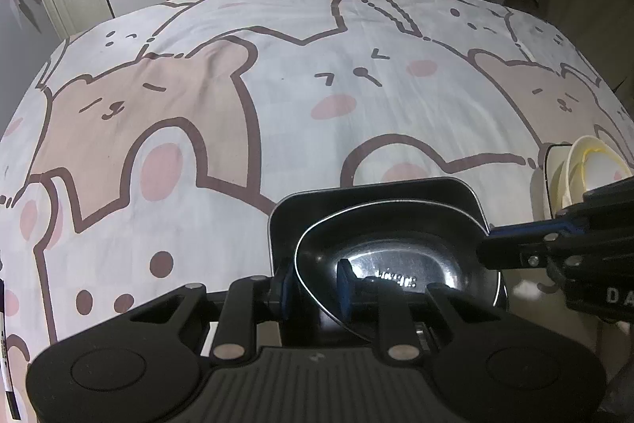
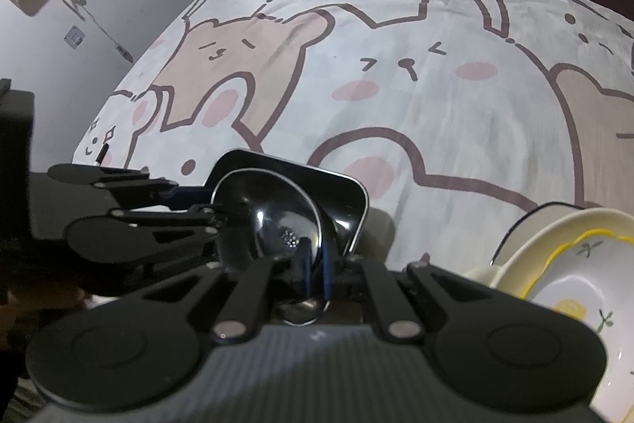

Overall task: Organize plates and bowls
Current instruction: 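Carry the round steel bowl with both tools toward the stacked cream bowls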

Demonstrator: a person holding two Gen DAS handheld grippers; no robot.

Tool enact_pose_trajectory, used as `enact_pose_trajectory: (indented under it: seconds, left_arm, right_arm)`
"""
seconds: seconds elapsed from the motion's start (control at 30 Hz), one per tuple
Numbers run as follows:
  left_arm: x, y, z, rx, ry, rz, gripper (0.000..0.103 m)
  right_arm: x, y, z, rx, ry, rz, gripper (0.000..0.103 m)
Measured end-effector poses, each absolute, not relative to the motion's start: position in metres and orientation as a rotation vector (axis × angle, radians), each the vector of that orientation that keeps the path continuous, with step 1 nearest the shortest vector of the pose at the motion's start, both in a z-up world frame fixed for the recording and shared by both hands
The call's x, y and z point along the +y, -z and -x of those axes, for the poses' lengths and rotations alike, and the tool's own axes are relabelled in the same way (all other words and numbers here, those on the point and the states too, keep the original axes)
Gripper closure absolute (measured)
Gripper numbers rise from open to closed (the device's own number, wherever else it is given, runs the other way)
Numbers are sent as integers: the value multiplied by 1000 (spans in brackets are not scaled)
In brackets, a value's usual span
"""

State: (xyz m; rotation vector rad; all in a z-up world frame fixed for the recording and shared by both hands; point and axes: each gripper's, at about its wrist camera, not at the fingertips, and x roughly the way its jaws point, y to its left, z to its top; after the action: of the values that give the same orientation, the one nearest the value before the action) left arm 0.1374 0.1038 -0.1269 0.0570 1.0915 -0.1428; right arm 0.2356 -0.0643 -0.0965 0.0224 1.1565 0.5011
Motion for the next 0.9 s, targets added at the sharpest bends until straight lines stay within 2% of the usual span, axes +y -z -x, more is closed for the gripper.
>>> enact_pose_trajectory:
  seconds: [0.9]
  left_arm:
    - [107,125,-138,1094,138,-36,78]
  right_arm:
    - [-60,105,-240,1171,-494,4,96]
